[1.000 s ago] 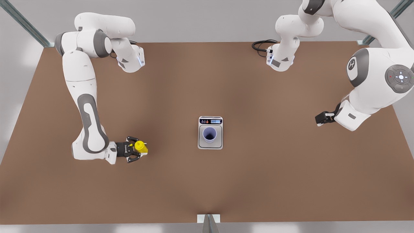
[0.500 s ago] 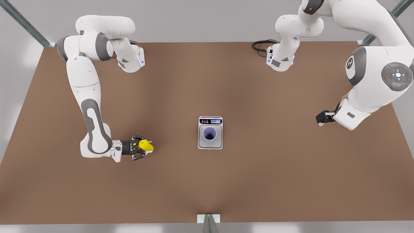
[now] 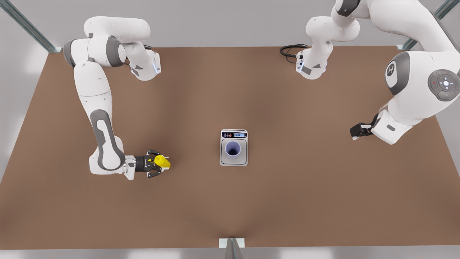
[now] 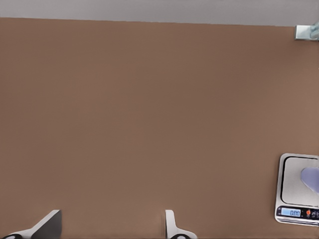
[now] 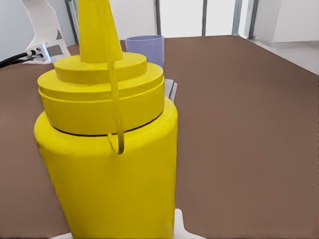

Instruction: Move cup to the weight, pick up sauce bottle, pour sauce

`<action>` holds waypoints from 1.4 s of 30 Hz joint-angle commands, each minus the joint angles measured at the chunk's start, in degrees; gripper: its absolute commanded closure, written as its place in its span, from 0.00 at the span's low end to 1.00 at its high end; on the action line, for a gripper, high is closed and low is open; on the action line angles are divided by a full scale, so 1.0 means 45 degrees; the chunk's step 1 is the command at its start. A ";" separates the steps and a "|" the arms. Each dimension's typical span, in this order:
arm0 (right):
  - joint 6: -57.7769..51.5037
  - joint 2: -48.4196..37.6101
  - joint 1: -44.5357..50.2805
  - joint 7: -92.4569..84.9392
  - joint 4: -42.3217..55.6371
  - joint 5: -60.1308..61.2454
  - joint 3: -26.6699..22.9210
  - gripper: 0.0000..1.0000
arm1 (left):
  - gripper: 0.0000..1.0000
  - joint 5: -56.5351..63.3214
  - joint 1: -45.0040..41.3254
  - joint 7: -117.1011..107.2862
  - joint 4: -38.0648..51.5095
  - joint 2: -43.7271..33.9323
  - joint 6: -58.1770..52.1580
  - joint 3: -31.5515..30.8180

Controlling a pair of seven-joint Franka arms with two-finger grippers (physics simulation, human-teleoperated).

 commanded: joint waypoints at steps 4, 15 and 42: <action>0.0009 0.0039 0.0127 0.0073 -0.0001 0.0015 0.0002 0.39 | 0.00 -0.0179 -0.0005 0.0009 0.0000 -0.0021 0.0000 0.0000; -0.0089 0.0039 0.0108 0.0073 -0.0020 0.0015 0.0002 0.30 | 0.00 -0.0179 -0.0024 -0.0030 0.0000 -0.0021 -0.0020 0.0000; -0.0460 -0.0332 -0.1317 0.0171 -0.0645 -0.1508 -0.0057 0.00 | 0.00 0.0056 -0.0024 0.0067 0.0000 0.0018 -0.0019 -0.0039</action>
